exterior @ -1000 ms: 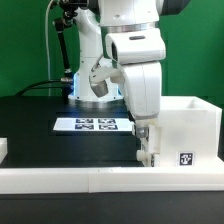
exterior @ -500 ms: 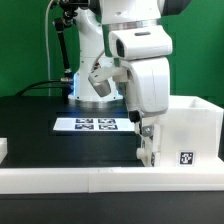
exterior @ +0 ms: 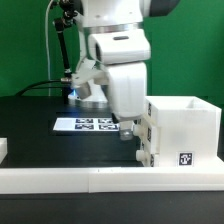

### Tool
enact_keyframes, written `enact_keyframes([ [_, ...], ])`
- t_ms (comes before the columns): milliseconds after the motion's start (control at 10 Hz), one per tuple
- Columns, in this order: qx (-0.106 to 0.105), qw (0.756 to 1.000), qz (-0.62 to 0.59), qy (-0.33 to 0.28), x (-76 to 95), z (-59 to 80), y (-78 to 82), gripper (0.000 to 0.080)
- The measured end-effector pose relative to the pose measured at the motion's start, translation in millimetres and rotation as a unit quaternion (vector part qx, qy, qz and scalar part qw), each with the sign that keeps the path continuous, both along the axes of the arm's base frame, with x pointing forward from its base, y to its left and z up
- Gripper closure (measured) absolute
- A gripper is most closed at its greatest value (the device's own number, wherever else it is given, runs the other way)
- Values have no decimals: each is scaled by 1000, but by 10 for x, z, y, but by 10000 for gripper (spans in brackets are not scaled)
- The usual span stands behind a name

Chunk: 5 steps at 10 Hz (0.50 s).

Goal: Assemble drawer

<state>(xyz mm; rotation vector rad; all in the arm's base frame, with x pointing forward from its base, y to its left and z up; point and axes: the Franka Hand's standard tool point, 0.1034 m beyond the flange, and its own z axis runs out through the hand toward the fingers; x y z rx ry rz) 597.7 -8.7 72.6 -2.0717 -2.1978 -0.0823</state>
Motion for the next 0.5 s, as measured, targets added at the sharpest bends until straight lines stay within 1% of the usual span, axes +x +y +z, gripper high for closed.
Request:
enact_keyframes([
  [100, -7, 1000, -1, 4, 12, 23, -170, 151],
  [200, -13, 1000, -3, 3, 27, 35, -268, 151],
  [500, -12, 1000, -3, 4, 20, 26, -257, 151],
])
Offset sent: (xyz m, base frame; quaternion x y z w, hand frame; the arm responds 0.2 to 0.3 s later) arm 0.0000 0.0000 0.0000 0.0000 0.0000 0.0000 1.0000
